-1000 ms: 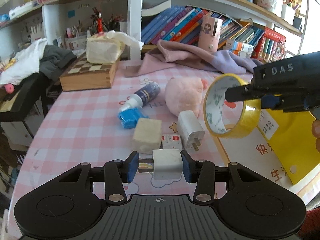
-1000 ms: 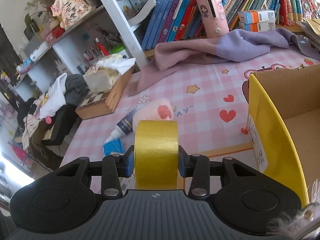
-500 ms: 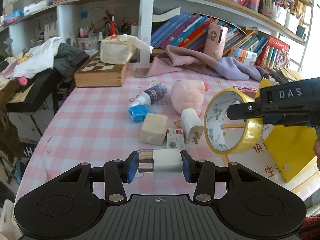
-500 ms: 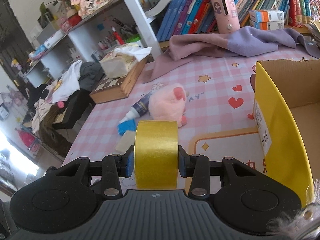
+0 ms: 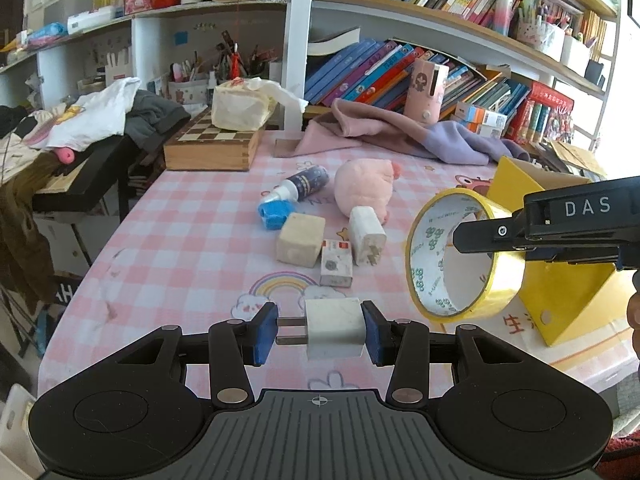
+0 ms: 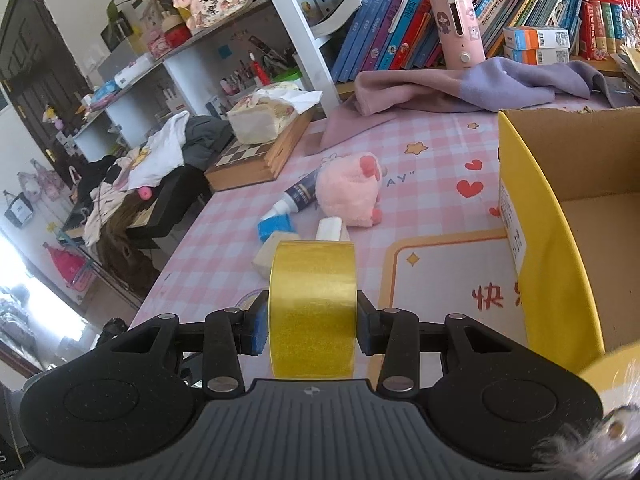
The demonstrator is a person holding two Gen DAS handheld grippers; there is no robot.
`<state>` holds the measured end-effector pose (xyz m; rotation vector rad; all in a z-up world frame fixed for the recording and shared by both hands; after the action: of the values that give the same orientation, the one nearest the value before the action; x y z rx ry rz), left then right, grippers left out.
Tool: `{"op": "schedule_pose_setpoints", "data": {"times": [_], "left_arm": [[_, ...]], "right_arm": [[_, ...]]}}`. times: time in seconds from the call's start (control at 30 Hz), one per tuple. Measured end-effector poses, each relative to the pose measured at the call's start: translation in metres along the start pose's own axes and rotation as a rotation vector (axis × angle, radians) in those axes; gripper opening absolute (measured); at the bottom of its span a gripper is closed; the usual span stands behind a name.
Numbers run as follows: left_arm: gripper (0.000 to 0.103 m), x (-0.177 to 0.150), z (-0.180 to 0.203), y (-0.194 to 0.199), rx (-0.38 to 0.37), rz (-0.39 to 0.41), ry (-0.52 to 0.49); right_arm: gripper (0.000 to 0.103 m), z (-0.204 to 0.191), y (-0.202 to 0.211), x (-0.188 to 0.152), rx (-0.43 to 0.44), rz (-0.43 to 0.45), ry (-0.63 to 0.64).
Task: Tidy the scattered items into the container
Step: 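Lift the tape roll and white plug and carry both toward the yellow box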
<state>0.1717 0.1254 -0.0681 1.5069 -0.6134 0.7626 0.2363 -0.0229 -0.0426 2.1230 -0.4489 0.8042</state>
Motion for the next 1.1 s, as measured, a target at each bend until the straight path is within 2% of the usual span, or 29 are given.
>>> {"op": "schedule_pose_setpoints", "data": {"times": [0.37, 0.63, 1.1], "left_arm": [[0.043, -0.032, 0.02, 0.047, -0.008, 0.012, -0.02], [0.043, -0.049, 0.017, 0.082, 0.014, 0.022, 0.012], [0.043, -0.055, 0.039, 0.104, -0.072, 0.054, -0.011]], "right_arm": [[0.039, -0.005, 0.047, -0.043, 0.021, 0.006, -0.008], [0.039, -0.013, 0.077, -0.073, 0.034, -0.005, -0.014], [0.039, -0.02, 0.125, -0.099, 0.012, 0.039, 0.014]]}}
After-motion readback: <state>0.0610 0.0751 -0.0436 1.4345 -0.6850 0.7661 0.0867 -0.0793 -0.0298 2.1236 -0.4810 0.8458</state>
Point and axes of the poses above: each gripper's, at about its wrist camera, not at the fingertips, and y roughly against the way its jaws point, z to its right, x to its top, the point moved 7 cm from there along -y, roughly the way its jaws point, and after that the axes turned 8 degrees about x, right-handed, at the moved point
